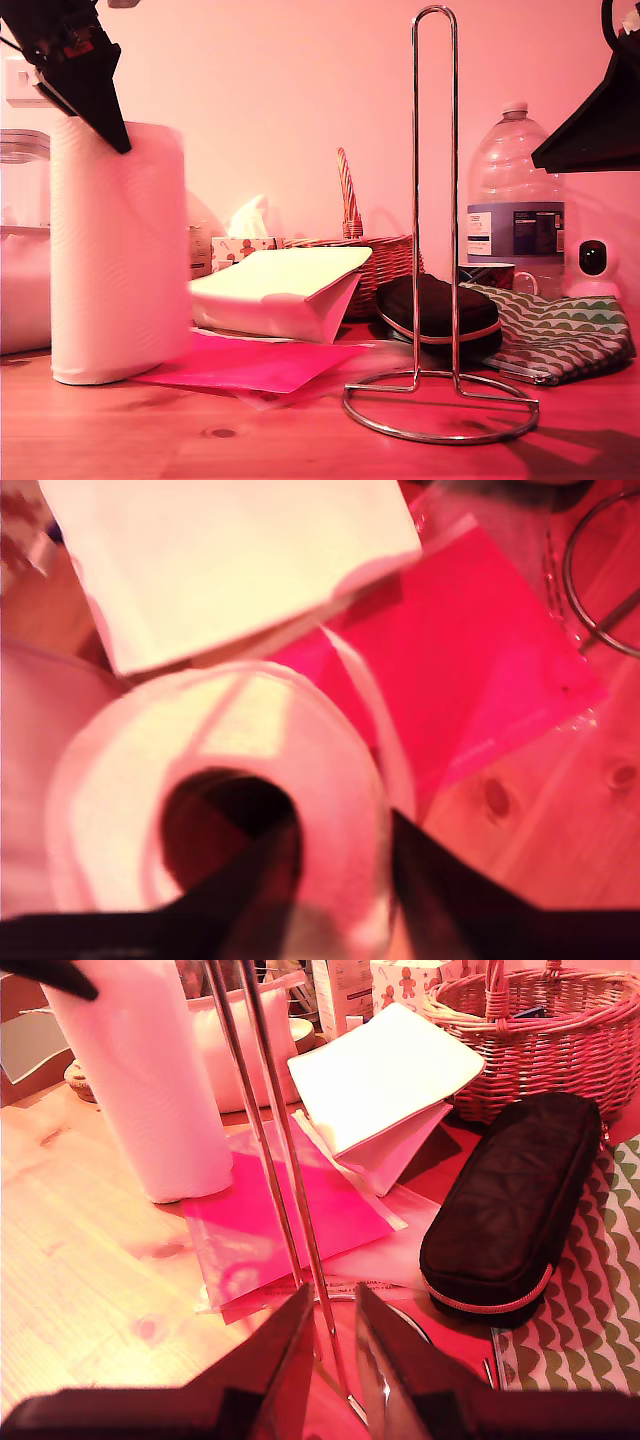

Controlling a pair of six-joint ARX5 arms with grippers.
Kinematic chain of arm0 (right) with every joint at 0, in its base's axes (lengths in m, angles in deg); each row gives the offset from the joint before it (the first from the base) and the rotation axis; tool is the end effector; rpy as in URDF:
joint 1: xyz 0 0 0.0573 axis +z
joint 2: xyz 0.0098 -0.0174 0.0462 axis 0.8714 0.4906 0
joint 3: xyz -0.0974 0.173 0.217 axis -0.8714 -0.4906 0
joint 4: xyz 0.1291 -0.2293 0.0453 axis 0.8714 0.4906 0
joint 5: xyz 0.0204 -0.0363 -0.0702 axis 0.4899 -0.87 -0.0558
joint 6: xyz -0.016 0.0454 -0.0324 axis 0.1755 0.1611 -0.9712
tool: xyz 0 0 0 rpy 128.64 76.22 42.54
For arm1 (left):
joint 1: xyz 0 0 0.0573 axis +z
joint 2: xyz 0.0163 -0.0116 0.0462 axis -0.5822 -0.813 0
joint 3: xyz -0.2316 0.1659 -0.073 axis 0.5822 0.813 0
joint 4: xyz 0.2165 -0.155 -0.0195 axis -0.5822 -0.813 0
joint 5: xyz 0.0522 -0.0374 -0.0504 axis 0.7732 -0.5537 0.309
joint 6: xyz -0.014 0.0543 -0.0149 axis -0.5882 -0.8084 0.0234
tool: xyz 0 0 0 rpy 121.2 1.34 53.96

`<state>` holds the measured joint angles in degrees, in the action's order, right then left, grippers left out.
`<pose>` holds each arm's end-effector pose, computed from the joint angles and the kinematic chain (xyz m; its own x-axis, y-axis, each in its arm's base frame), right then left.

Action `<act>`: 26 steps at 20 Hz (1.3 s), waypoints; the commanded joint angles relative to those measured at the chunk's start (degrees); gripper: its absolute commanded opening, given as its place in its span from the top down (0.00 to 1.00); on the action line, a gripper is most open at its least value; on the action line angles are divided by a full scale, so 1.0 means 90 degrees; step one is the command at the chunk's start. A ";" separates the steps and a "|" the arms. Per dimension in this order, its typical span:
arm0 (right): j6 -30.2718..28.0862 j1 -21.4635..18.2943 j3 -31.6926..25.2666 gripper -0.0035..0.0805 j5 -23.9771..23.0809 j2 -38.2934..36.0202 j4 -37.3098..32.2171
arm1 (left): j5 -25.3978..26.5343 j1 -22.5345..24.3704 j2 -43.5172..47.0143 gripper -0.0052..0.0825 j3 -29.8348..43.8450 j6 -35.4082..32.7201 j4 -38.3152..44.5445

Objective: Insert the paper towel roll into the metallic stand.

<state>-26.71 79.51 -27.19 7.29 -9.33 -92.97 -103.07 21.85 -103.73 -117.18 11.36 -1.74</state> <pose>0.1375 0.0604 0.2163 0.7269 0.6224 -0.2904 -0.6288 0.7731 0.0831 0.3195 -0.0874 0.3514 0.4066 -0.3569 -0.8410 0.7945 0.5927 0.1326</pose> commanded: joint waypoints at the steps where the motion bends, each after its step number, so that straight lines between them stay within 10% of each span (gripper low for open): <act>1: -0.0034 0.0036 -0.0078 0.83 0.0044 0.0029 -0.0066 | -0.0005 -0.0007 -0.0107 0.51 0.0100 0.0036 0.0041; 21: -0.0036 0.0036 -0.0078 0.83 0.0041 0.0029 -0.0068 | 0.0194 -0.0129 -0.0576 0.46 0.0100 0.0029 0.0245; 26: -0.0036 0.0036 -0.0078 0.83 0.0041 0.0029 -0.0068 | 0.0355 -0.0126 -0.0571 0.79 0.0100 -0.0012 0.0284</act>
<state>-26.71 79.51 -27.19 7.27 -9.33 -92.97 -99.97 20.91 -107.21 -117.22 11.32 0.86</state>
